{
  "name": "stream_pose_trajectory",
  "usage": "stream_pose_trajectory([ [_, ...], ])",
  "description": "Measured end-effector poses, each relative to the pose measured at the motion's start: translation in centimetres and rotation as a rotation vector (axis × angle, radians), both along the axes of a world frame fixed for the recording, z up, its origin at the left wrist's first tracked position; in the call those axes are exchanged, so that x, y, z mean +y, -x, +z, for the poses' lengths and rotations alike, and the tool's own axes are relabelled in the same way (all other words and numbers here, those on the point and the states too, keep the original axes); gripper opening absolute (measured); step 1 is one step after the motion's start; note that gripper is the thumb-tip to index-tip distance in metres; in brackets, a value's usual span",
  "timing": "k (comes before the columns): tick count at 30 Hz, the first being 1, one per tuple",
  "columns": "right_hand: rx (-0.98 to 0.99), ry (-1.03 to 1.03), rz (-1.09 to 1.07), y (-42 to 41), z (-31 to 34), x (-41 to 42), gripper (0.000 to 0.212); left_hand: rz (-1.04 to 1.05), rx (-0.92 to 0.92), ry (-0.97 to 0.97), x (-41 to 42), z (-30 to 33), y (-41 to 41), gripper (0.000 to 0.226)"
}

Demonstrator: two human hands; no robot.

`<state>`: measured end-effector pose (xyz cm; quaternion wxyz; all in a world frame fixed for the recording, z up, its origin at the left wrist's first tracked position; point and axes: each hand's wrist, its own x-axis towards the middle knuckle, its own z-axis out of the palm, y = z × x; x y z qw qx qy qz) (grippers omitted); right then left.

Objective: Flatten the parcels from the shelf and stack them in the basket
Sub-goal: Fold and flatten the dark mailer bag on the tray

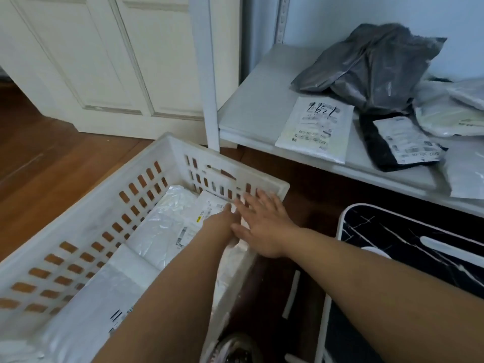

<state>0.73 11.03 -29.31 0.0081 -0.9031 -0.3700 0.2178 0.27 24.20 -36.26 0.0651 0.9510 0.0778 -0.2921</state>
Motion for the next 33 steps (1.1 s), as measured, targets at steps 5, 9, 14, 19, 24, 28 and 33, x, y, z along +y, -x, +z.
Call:
stream_pose_trajectory([
  [5,0.015,-0.087,0.003,2.5,0.8,-5.7,0.073,0.068,-0.226,0.081,-0.9,6.6,1.5,0.052],
  [9,-0.184,-0.006,0.047,2.6,2.7,-13.6,0.094,0.131,-0.396,0.171,-4.2,12.0,1.2,0.033],
  [14,-0.517,0.043,-0.112,0.9,6.1,-23.6,0.056,0.146,-0.562,0.444,-10.4,16.4,0.8,0.018],
  [19,-0.747,-0.036,-0.453,-1.3,10.0,-31.6,0.025,0.223,-0.5,0.74,-17.6,18.6,-0.6,0.006],
  [24,-0.613,0.035,-0.831,-1.8,11.7,-38.4,0.03,0.208,-0.436,0.901,-24.7,19.7,-2.0,0.012],
  [28,-0.413,0.168,-0.663,-2.7,10.6,-41.1,0.044,0.124,-0.356,0.869,-28.4,18.2,-2.1,0.012],
  [33,-0.373,0.113,-0.625,-3.9,9.7,-41.2,0.056,0.118,-0.303,0.803,-30.4,16.7,-1.7,0.011],
])
